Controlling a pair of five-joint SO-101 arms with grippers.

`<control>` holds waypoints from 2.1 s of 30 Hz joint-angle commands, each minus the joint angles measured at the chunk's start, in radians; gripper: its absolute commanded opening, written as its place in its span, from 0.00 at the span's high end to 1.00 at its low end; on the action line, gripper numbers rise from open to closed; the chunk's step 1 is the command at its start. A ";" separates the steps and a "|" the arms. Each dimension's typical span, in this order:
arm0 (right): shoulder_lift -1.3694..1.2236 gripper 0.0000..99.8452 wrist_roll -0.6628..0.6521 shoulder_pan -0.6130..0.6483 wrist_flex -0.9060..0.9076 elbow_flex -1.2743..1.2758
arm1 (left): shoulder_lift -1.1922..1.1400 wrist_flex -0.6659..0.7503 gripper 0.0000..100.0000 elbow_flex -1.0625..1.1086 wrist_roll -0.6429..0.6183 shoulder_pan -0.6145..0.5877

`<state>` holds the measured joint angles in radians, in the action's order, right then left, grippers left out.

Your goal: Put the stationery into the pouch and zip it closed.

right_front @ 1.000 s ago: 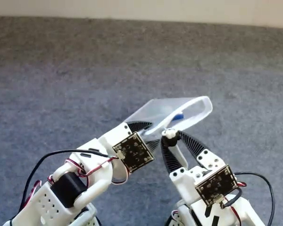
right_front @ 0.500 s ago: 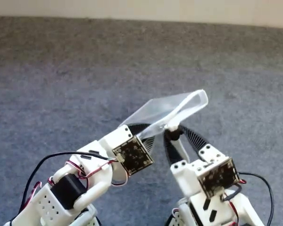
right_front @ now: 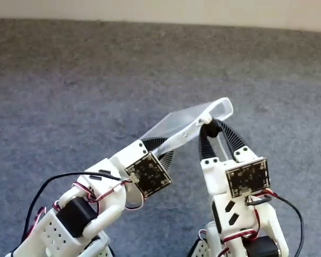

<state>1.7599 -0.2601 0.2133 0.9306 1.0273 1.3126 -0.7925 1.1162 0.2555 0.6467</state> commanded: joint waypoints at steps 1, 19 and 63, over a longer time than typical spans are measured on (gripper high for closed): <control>-0.004 0.99 0.012 -0.047 -0.050 -0.018 | 0.004 -0.032 1.00 -0.007 0.002 -0.028; -0.005 0.99 0.006 -0.140 -0.160 0.062 | 0.004 -0.034 1.00 -0.004 0.005 -0.030; -0.501 0.99 0.041 -0.300 -0.297 -0.036 | 0.004 -0.063 1.00 -0.015 0.008 -0.030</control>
<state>1.3211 -0.2279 -0.0061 0.6590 1.0150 1.3096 -0.8201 1.1116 0.2570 0.6437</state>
